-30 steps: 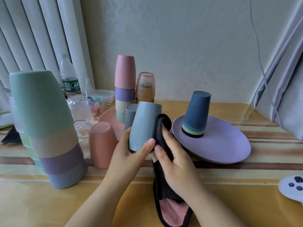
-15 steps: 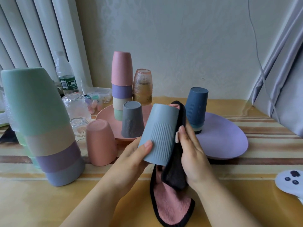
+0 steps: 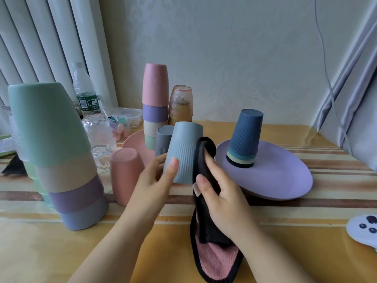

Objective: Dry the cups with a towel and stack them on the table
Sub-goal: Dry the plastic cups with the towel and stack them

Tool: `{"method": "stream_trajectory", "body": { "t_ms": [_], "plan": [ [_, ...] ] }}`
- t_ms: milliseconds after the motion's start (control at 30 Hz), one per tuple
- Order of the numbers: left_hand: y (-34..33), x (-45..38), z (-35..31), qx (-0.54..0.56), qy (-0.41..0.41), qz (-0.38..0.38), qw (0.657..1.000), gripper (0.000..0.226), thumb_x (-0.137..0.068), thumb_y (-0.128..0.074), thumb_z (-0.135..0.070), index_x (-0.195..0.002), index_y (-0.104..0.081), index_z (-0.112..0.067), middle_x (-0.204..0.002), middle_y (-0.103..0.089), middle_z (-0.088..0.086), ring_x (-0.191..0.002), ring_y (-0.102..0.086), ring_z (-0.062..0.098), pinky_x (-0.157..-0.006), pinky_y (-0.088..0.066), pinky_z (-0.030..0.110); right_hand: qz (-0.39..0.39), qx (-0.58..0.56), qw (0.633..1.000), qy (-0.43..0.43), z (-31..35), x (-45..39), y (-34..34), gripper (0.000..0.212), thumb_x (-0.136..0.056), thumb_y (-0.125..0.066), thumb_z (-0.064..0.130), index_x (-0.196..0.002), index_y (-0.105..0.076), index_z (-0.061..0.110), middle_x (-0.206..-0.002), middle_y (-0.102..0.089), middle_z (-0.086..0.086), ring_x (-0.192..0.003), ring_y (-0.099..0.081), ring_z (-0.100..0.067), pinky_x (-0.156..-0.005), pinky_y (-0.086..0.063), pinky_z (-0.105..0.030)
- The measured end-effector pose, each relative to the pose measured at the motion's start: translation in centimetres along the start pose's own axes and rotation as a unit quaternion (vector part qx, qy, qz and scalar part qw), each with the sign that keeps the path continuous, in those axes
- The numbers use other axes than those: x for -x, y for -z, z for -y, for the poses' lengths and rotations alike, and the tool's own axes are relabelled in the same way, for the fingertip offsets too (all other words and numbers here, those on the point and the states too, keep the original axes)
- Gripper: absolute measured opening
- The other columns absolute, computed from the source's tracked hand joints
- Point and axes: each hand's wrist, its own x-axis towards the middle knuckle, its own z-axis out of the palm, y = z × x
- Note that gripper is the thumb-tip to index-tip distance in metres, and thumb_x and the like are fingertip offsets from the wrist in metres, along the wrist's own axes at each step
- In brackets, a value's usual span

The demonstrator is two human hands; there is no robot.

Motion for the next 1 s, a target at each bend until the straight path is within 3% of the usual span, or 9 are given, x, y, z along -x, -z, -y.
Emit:
{"method": "stream_trajectory", "body": {
  "t_ms": [133,267,400,467,533,667,800,900,1000],
  "plan": [
    [0.5,-0.2,0.6,-0.028,0.005,0.075,0.997,0.062,-0.062,-0.079,-0.049,-0.118,-0.056,-0.034,-0.103,-0.07,-0.01,-0.1,-0.068,0.018,-0.08,-0.06,0.041,-0.011,0.046,0.998,0.048,0.1,0.0,-0.6,0.048,-0.092,-0.043,0.032,-0.133,-0.025,0.05,-0.148,-0.034,0.018,-0.135,-0.027,0.01,-0.109,-0.023,-0.01],
    [0.7,-0.3,1.4,-0.172,-0.038,0.143,0.974,0.077,-0.06,-0.078,-0.055,-0.129,-0.045,-0.042,-0.12,-0.061,-0.017,-0.113,-0.059,0.004,-0.095,-0.051,0.032,-0.09,-0.011,0.995,0.037,0.0,-0.5,1.3,0.038,-0.092,-0.039,0.03,-0.125,-0.035,0.048,-0.134,-0.041,0.029,-0.125,-0.033,0.02,-0.099,-0.026,-0.002],
    [0.7,-0.6,1.8,-0.278,-0.087,0.148,0.945,0.076,-0.067,-0.084,-0.046,-0.129,-0.04,-0.049,-0.119,-0.05,-0.028,-0.12,-0.043,0.006,-0.103,-0.037,0.022,-0.1,-0.008,0.994,0.047,-0.1,-0.8,2.2,0.031,-0.091,-0.043,0.027,-0.116,-0.049,0.043,-0.124,-0.051,0.028,-0.119,-0.043,0.015,-0.096,-0.03,-0.003],
    [0.9,-0.8,1.8,-0.297,-0.104,0.146,0.938,0.078,-0.066,-0.083,-0.051,-0.132,-0.041,-0.047,-0.121,-0.054,-0.025,-0.12,-0.046,0.01,-0.103,-0.04,0.028,-0.093,-0.018,0.994,0.051,0.0,-0.8,2.2,0.03,-0.091,-0.044,0.025,-0.117,-0.052,0.039,-0.125,-0.054,0.024,-0.12,-0.045,0.011,-0.098,-0.031,-0.006],
    [1.0,-0.8,1.8,-0.282,-0.098,0.154,0.942,0.082,-0.062,-0.079,-0.058,-0.134,-0.043,-0.043,-0.122,-0.059,-0.018,-0.118,-0.054,0.012,-0.098,-0.047,0.038,-0.086,-0.038,0.994,0.055,0.2,-0.8,2.4,0.029,-0.091,-0.048,0.024,-0.117,-0.056,0.034,-0.124,-0.058,0.021,-0.12,-0.048,0.007,-0.098,-0.034,-0.008],
    [0.6,-0.1,0.9,-0.175,-0.063,0.188,0.964,0.073,-0.059,-0.08,-0.051,-0.125,-0.05,-0.04,-0.118,-0.065,-0.021,-0.111,-0.06,0.001,-0.093,-0.047,0.019,-0.083,-0.107,0.989,0.059,0.6,-0.6,2.7,0.026,-0.087,-0.057,0.023,-0.11,-0.065,0.03,-0.114,-0.067,0.013,-0.114,-0.057,-0.002,-0.095,-0.041,-0.015],
    [0.6,0.0,0.4,-0.092,-0.038,0.196,0.976,0.067,-0.061,-0.082,-0.037,-0.123,-0.056,-0.033,-0.117,-0.068,-0.013,-0.109,-0.064,0.006,-0.086,-0.05,0.017,-0.105,-0.2,0.974,0.03,0.4,-0.7,2.3,0.024,-0.08,-0.067,0.031,-0.103,-0.069,0.038,-0.102,-0.071,0.01,-0.101,-0.064,-0.008,-0.09,-0.047,-0.03],
    [0.6,0.2,-0.1,-0.024,-0.014,0.2,0.979,0.061,-0.062,-0.08,-0.033,-0.121,-0.061,-0.029,-0.111,-0.071,-0.007,-0.103,-0.067,0.008,-0.08,-0.052,0.018,-0.085,-0.207,0.974,0.021,0.3,-0.6,1.7,0.037,-0.086,-0.06,0.034,-0.121,-0.058,0.042,-0.121,-0.064,0.016,-0.117,-0.056,-0.006,-0.1,-0.041,-0.036],
    [0.7,0.3,-0.5,0.027,-0.006,0.199,0.98,0.052,-0.067,-0.074,-0.039,-0.117,-0.066,-0.027,-0.113,-0.071,0.002,-0.105,-0.067,0.016,-0.082,-0.054,0.026,-0.055,-0.186,0.981,0.011,0.3,-0.5,1.1,0.034,-0.088,-0.049,0.038,-0.114,-0.055,0.06,-0.127,-0.054,0.032,-0.126,-0.044,0.006,-0.11,-0.033,-0.032]
  ]
}}
